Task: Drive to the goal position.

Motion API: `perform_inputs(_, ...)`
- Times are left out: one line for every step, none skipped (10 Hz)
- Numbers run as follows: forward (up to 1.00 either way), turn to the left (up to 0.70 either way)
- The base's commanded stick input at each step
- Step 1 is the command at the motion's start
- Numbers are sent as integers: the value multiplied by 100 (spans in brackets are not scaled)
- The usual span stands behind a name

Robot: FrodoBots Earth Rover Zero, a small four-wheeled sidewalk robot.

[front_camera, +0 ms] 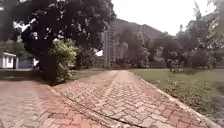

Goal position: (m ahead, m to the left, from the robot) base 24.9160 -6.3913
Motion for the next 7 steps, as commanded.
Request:
perform_inputs(70, -25)
perform_inputs(70, -12)
perform_inputs(70, 0)
perform_inputs(70, 0)
perform_inputs(70, 0)
perform_inputs(70, 0)
perform_inputs(70, 0)
